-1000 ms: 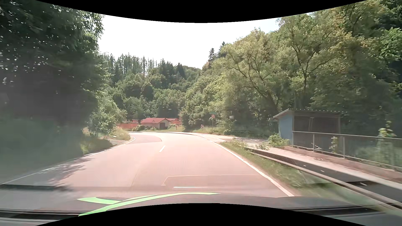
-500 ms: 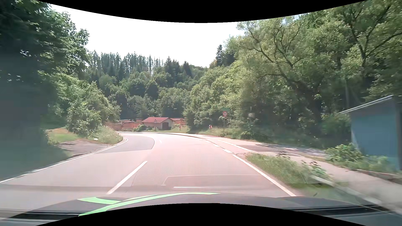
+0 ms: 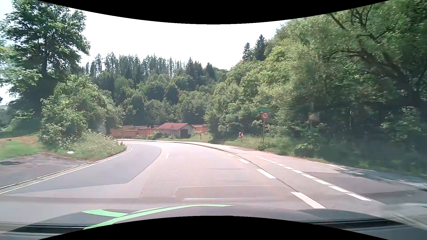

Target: Follow the waypoints while adhering to traffic rules and regulations

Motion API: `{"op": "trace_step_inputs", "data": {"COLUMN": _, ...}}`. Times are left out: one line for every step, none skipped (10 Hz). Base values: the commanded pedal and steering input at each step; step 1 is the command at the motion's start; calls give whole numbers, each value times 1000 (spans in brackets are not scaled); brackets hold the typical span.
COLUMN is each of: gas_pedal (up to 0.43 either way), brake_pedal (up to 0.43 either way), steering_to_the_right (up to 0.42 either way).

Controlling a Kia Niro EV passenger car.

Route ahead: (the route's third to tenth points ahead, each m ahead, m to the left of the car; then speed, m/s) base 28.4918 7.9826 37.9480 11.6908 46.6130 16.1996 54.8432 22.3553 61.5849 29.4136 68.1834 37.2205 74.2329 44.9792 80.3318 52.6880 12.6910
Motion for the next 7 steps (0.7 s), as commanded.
{"op": "trace_step_inputs", "data": {"gas_pedal": 0, "brake_pedal": 201, "steering_to_the_right": -55}}
{"op": "trace_step_inputs", "data": {"gas_pedal": 0, "brake_pedal": 207, "steering_to_the_right": -56}}
{"op": "trace_step_inputs", "data": {"gas_pedal": 0, "brake_pedal": 207, "steering_to_the_right": -58}}
{"op": "trace_step_inputs", "data": {"gas_pedal": 0, "brake_pedal": 201, "steering_to_the_right": -59}}
{"op": "trace_step_inputs", "data": {"gas_pedal": 0, "brake_pedal": 207, "steering_to_the_right": -59}}
{"op": "trace_step_inputs", "data": {"gas_pedal": 0, "brake_pedal": 201, "steering_to_the_right": -59}}
{"op": "trace_step_inputs", "data": {"gas_pedal": 0, "brake_pedal": 177, "steering_to_the_right": -59}}
